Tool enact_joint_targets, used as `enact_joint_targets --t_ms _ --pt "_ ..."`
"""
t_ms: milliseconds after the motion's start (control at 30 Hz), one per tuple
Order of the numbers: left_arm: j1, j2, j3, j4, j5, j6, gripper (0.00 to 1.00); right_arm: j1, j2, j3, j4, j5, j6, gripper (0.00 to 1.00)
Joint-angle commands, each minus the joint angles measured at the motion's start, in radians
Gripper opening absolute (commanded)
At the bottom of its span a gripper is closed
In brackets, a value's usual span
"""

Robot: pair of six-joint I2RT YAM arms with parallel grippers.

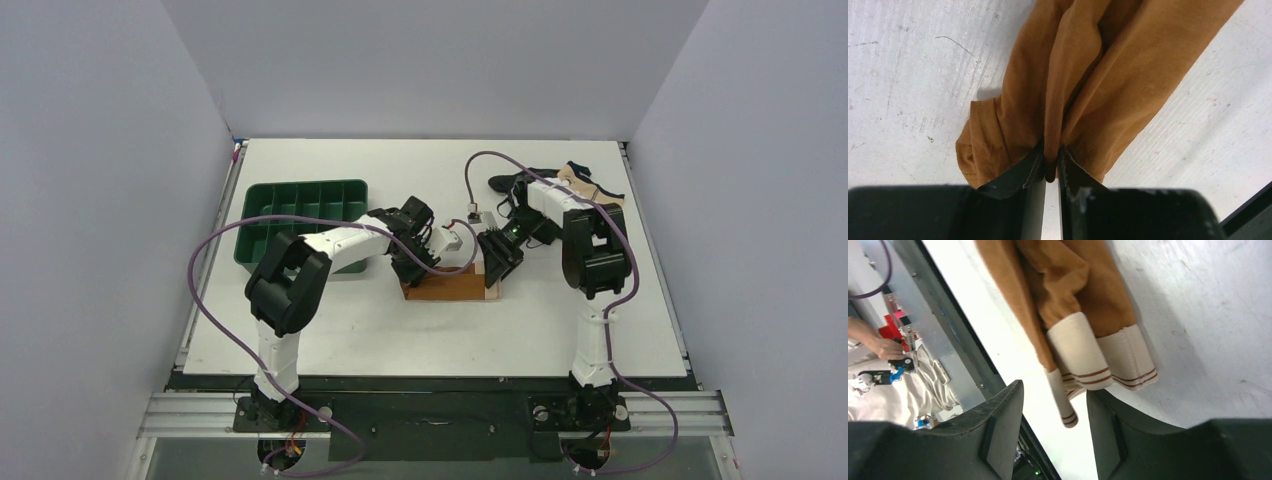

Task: Roll the underwear
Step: Fold the underwear at the center of the board.

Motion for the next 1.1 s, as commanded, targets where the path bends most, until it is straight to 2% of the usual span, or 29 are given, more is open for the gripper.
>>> enact_joint_targets --t_ms 0,100,367,700,967,1067 --pt "-0.001 -0.005 -0.006 0.021 -0.003 -0.022 0.10 -0.018 0.052 0.115 -0.186 -0.150 -0.177 0.46" --pt "-0.002 0.002 0.004 0.016 0.001 -0.022 0.10 -0.029 0.095 0.146 -0.253 -0.196 -0.247 0.46" --pt "-0.003 0.015 0.016 0.011 0.002 -0.025 0.10 -0.031 0.128 0.183 -0.255 -0.219 -0.242 0.44" --pt "-0.008 0.024 0.021 0.005 0.003 -0.023 0.10 -0.039 0.143 0.208 -0.126 -0.232 -0.085 0.41" --pt "-0.007 0.029 0.025 0.002 0.004 -0.021 0.10 -0.038 0.135 0.205 -0.039 -0.203 0.010 0.28" --pt "-0.007 0.030 0.023 0.001 0.006 -0.020 0.10 -0.042 0.136 0.195 -0.039 -0.201 0.005 0.17"
